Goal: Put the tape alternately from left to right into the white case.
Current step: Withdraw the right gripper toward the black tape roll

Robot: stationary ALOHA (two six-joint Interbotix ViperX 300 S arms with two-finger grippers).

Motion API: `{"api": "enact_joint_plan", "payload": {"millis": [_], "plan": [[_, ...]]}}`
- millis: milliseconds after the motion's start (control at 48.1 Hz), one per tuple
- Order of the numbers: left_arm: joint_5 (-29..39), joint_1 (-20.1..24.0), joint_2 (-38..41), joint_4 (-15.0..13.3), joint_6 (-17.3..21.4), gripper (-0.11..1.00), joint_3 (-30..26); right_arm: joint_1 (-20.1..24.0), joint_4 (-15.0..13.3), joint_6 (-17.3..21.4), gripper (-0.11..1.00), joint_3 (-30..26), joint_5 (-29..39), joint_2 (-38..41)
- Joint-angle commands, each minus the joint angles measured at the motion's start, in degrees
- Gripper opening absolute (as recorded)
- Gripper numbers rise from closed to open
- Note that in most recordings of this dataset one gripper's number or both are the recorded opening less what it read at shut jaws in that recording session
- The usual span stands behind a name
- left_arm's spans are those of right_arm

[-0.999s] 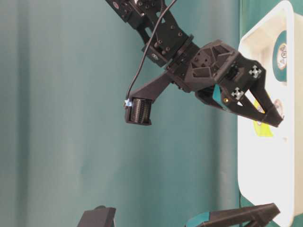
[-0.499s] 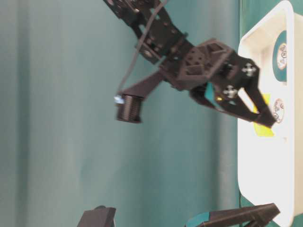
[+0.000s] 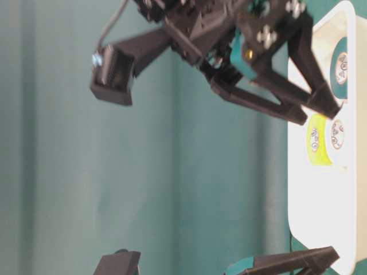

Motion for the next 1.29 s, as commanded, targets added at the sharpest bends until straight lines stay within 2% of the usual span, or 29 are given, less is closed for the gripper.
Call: {"api": "enact_joint_plan", "payload": {"millis": [0,312,582,707,1269], "plan": [[-0.18,-0.18,-0.79,-0.09,-0.09,0.87,-1.41,1.14,0.09,0.09,0.8,0.35,-1.93,-1.93],[-0.18,-0.7,-0.79,-0.09,-0.09,0.86,-1.49,3.87,0.26,1.41,0.8,3.08,-4.57,-2.81],[-0.18,-0.7,-0.79,-0.09,-0.09,0.86,-1.49,4.13,0.26,4.39,0.79,4.75,-4.57,-2.81],[-0.35,-0.7,-0.62,-0.09,-0.09,0.86,-1.41,4.13,0.26,4.48,0.79,4.83,-4.57,-2.81],[-1.05,-0.09,9.14,-0.18,0.0,0.86,-4.31,4.04,0.0,4.48,0.79,4.83,-4.83,-2.81]]}}
